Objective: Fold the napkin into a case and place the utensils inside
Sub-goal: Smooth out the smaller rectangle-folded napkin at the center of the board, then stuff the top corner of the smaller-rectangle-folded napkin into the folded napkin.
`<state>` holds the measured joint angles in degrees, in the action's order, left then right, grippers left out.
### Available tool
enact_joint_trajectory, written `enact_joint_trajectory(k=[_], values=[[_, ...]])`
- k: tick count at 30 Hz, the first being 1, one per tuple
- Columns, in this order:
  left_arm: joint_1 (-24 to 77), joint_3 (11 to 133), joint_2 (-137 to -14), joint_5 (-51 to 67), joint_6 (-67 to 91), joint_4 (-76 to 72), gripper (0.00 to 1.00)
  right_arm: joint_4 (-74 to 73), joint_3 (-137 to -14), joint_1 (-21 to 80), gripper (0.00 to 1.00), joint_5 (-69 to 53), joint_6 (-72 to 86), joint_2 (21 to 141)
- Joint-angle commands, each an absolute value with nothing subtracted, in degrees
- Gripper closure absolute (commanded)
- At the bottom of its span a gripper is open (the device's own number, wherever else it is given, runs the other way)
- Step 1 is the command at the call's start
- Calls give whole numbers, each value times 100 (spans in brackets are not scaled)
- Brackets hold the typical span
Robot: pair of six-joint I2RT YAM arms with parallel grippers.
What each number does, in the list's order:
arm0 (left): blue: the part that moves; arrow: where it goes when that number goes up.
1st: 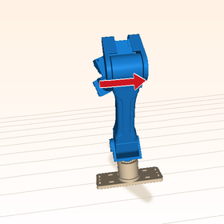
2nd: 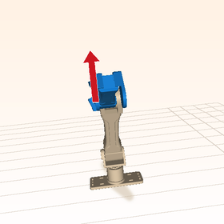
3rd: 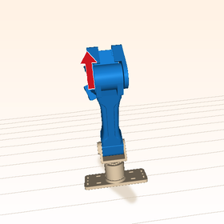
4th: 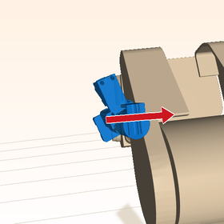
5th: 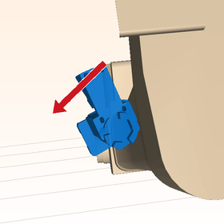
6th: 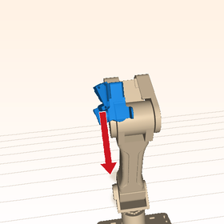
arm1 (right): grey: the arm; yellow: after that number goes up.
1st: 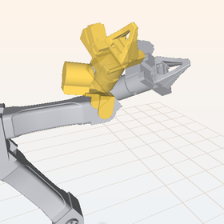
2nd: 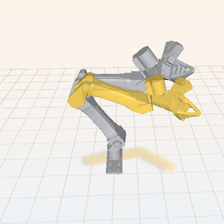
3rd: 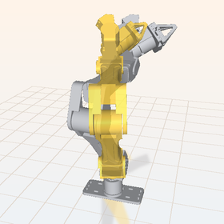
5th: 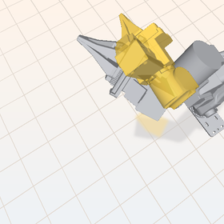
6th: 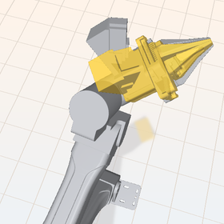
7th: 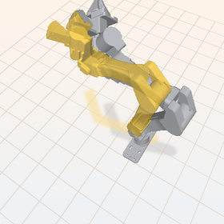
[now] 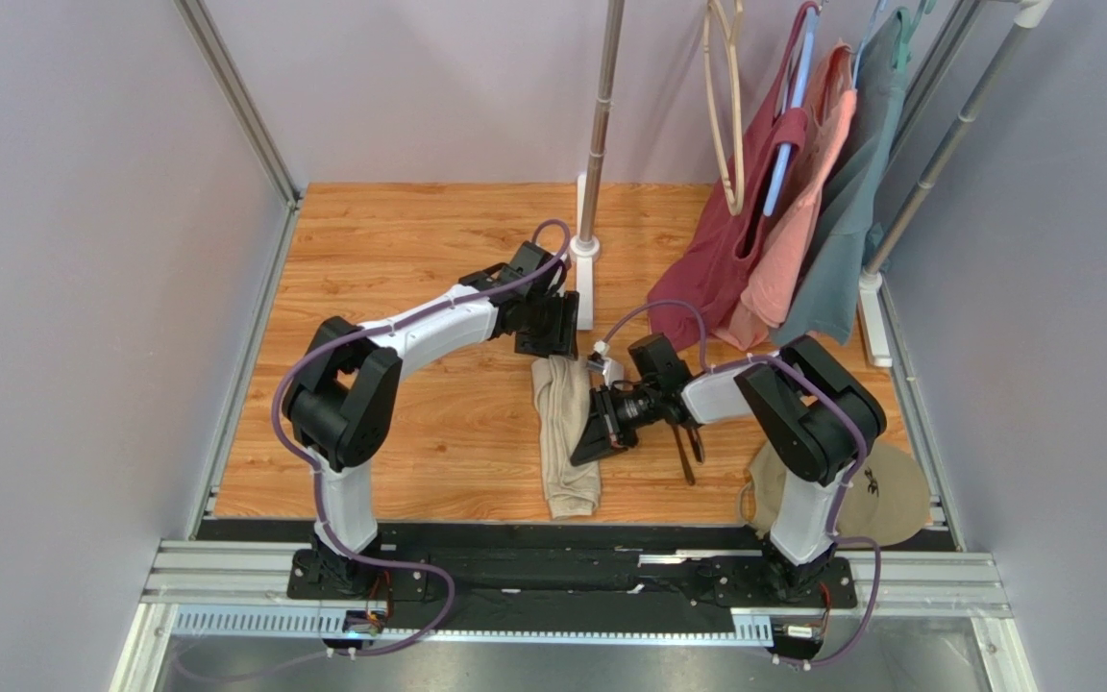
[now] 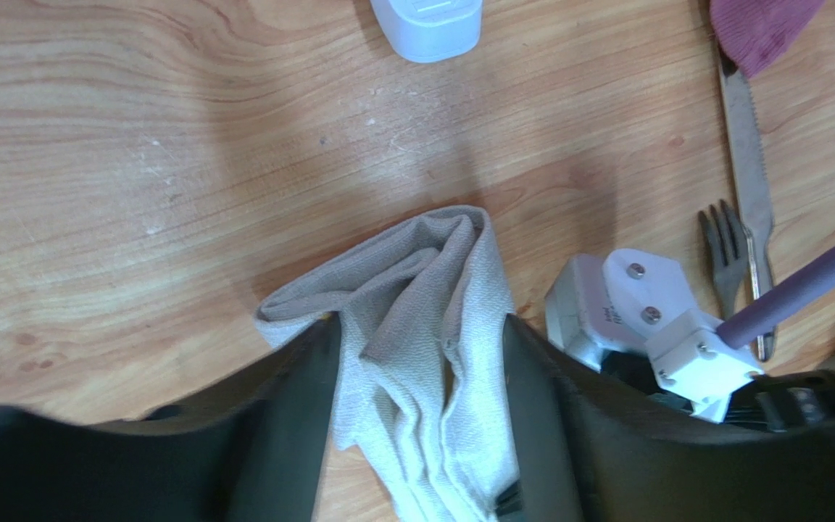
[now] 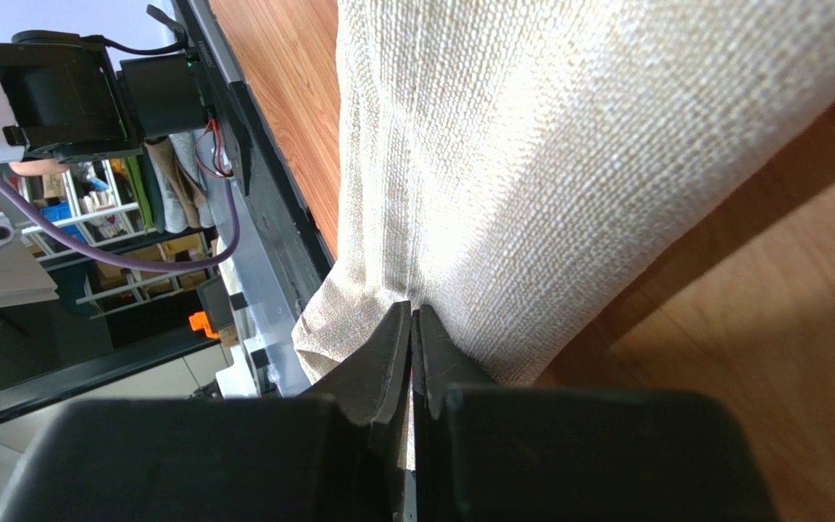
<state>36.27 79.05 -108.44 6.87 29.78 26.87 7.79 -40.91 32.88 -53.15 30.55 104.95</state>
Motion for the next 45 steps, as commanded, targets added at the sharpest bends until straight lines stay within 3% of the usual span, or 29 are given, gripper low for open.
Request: enact_joint_trajectory(k=[1, 15, 17, 18, 21, 22, 25, 30, 37, 45], values=[[3621, 8147, -10925, 843, 3128, 2760, 43, 1125, -3938, 3270, 97, -5423, 3041, 10608], [3612, 8200, -10916, 791, 3059, 2804, 69, 1107, -3797, 3270, 98, -5265, 2918, 10608], [3604, 8227, -10881, 782, 3059, 2821, 76, 1037, -3849, 3261, 97, -5247, 2900, 10600], [3595, 8227, -10872, 782, 3076, 2821, 86, 994, -3876, 3269, 96, -5177, 2883, 10591], [3586, 8069, -10697, 782, 3102, 2786, 99, 782, -3911, 3261, 85, -4783, 2883, 10206], [3595, 8007, -10583, 739, 3111, 2777, 100, 687, -3937, 3261, 74, -4607, 2935, 10047], [3525, 7823, -10424, 747, 3243, 2742, 100, 362, -4086, 3287, 60, -3773, 2813, 9274], [3393, 7796, -10433, 1045, 3760, 3015, 100, 245, -4579, 3331, 51, -2376, 2461, 8745], [3296, 7568, -10520, 1546, 4333, 2787, 100, 1344, -4737, 3629, 46, -1627, 2250, 9184], [3199, 7339, -10450, 1723, 4658, 2716, 100, 1897, -4799, 4017, 50, -923, 1749, 9404]])
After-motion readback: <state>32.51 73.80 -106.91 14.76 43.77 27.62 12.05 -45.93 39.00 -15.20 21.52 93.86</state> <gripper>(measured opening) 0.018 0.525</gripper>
